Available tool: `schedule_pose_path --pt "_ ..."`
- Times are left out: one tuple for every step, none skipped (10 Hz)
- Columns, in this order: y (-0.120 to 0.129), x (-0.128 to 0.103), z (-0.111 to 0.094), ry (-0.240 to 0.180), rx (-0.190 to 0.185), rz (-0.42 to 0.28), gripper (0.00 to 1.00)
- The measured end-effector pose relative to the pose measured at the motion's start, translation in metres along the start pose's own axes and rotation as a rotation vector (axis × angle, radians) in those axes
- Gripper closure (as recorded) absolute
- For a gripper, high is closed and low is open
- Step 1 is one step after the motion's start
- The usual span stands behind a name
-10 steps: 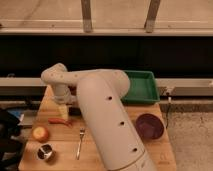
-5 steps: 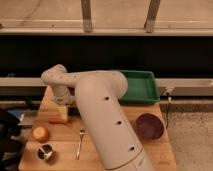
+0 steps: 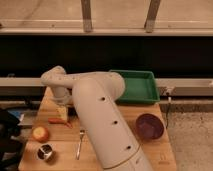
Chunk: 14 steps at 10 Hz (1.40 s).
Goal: Place eraser in plastic cup
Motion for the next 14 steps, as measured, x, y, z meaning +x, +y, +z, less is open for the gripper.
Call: schedule_pose_path --pt "0.000 0.000 0.000 -0.002 0.000 0.001 0.42" --pt "-0.001 0.000 -0.001 -0.003 0.000 0.001 0.54" --pt "0.000 0.001 -0.002 -0.001 0.000 0.001 0.64" --pt "-0.001 0.001 -0.002 0.001 0.000 0.002 0.75" --pt "0.000 0.001 -0.003 0.003 -0.002 0.002 0.85" --pt "0.001 0.001 -0.003 0.004 -0.003 0.000 0.92" --pt "0.002 -0.001 -0.003 0.004 -0.004 -0.003 0.94" --pt "0.002 -0.001 -0.005 0.001 0.002 -0.004 0.94" --pt "0.002 0.000 -0.010 -0.008 0.018 0.002 0.94" --pt "0.004 0.001 -0.021 -0.023 0.040 0.010 0.94" --pt "0.006 0.001 -0.034 -0.047 0.061 0.016 0.94" --pt "0.010 0.004 -0.050 -0.083 0.085 0.026 0.94" --pt "0.011 0.006 -0.066 -0.142 0.111 0.039 0.94" --pt "0.013 0.010 -0.083 -0.243 0.135 0.055 0.94"
